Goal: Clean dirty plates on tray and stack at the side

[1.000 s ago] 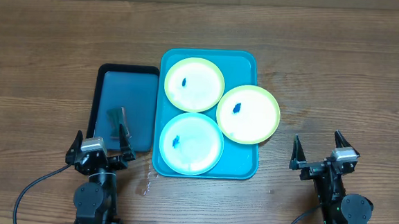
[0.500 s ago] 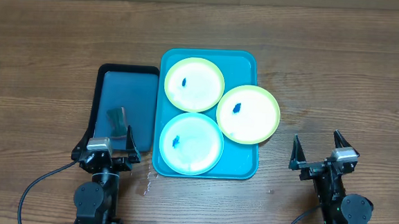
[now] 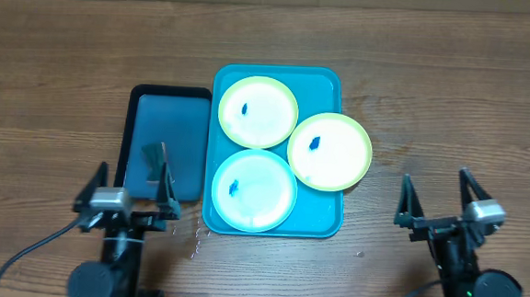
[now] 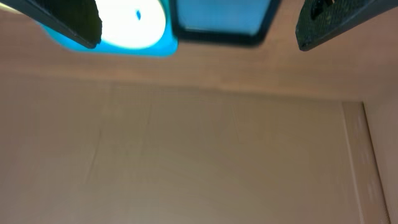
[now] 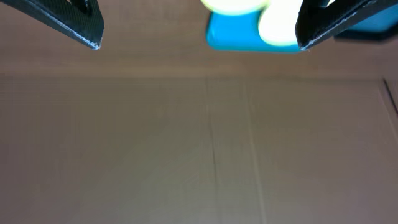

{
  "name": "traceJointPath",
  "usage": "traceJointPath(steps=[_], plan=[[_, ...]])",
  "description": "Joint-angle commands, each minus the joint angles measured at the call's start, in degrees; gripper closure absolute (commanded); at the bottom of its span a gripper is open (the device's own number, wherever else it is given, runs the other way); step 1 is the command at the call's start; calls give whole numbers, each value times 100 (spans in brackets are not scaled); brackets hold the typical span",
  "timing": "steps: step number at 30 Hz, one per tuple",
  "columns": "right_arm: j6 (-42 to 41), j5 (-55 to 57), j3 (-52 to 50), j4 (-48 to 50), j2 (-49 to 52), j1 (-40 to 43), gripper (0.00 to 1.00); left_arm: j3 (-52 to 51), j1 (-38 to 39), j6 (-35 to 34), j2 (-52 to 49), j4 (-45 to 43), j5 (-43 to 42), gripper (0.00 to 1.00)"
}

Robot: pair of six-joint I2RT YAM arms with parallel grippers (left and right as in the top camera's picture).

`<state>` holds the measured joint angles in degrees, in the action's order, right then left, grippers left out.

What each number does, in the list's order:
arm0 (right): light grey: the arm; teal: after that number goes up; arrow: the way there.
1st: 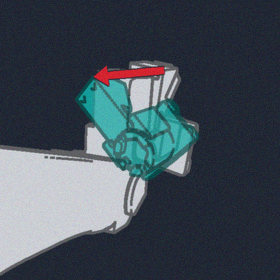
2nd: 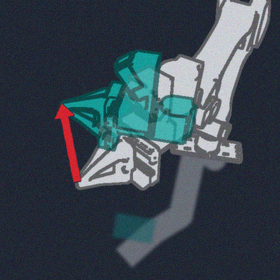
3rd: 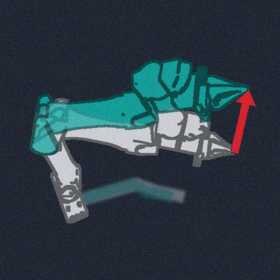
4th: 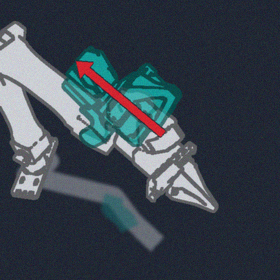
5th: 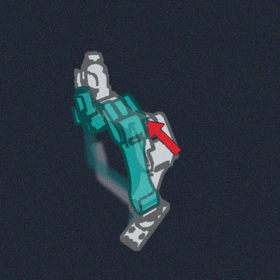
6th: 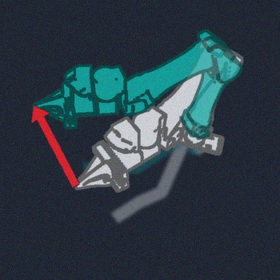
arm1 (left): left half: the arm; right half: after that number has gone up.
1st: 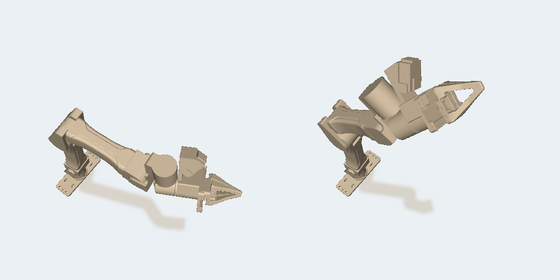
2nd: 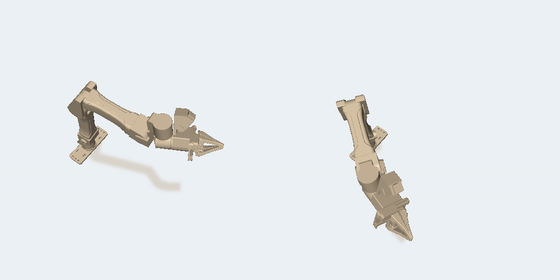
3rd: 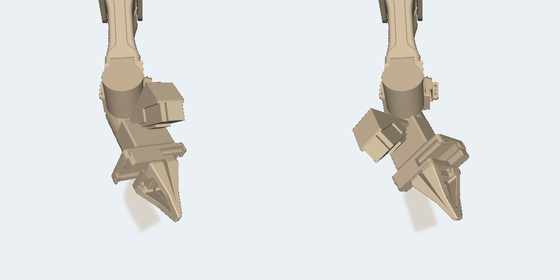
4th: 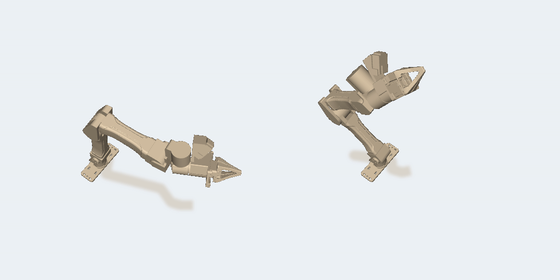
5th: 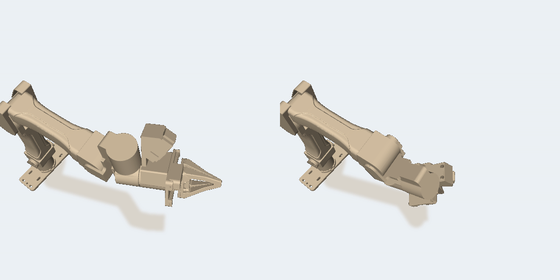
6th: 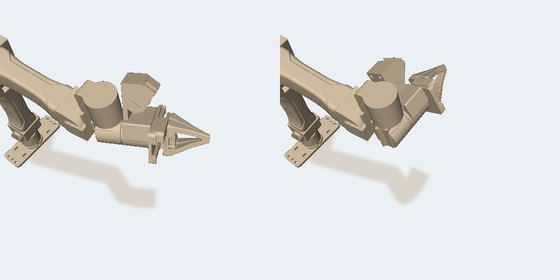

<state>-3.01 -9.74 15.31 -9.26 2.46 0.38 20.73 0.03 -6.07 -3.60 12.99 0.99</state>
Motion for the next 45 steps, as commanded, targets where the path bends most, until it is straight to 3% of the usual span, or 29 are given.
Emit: traceJointPath(steps=[1, 10, 22, 27, 32, 33, 34, 35, 36, 38, 39, 45], plan=[[-68, -20, 776, -205, 302, 22, 0, 920, 31, -125, -431, 236, -103, 0], [-63, -240, 3025, -1471, 2044, 22, 0, 4065, 31, 304, -2677, 2122, -105, 0], [-66, -929, 6975, -5351, 5508, 22, 0, 8231, 31, 372, -5884, 5731, -144, 0], [-68, -1259, 8100, -6690, 6765, 22, 0, 8614, 31, 378, -6616, 6679, -402, 0], [26, -2527, 8179, -7007, 7344, 22, 1, 8614, 33, 372, -7158, 7305, -415, 1], [68, -2730, 8179, -7069, 7436, 20, 9, 8614, 33, 374, -7276, 7453, -448, 17], [66, -2796, 8179, -7106, 7506, 17, 20, 8614, 33, 372, -7375, 7545, -483, 55], [66, -2787, 8179, -7156, 7565, -9, 35, 8614, 33, 341, -7484, 7639, -525, 84], [68, -2767, 8177, -7237, 7624, -48, 45, 8609, 33, 212, -7589, 7737, -525, 96], [66, -2671, 8159, -7464, 7720, -199, 65, 8557, 33, -105, -7788, 7893, -533, 96], [66, -2564, 8120, -7582, 7750, -315, 69, 8526, 37, -175, -7855, 7952, -531, 96], [-186, -1943, 7460, -7827, 7777, -1147, 65, 8089, 39, -210, -8019, 7976, -555, 94]])
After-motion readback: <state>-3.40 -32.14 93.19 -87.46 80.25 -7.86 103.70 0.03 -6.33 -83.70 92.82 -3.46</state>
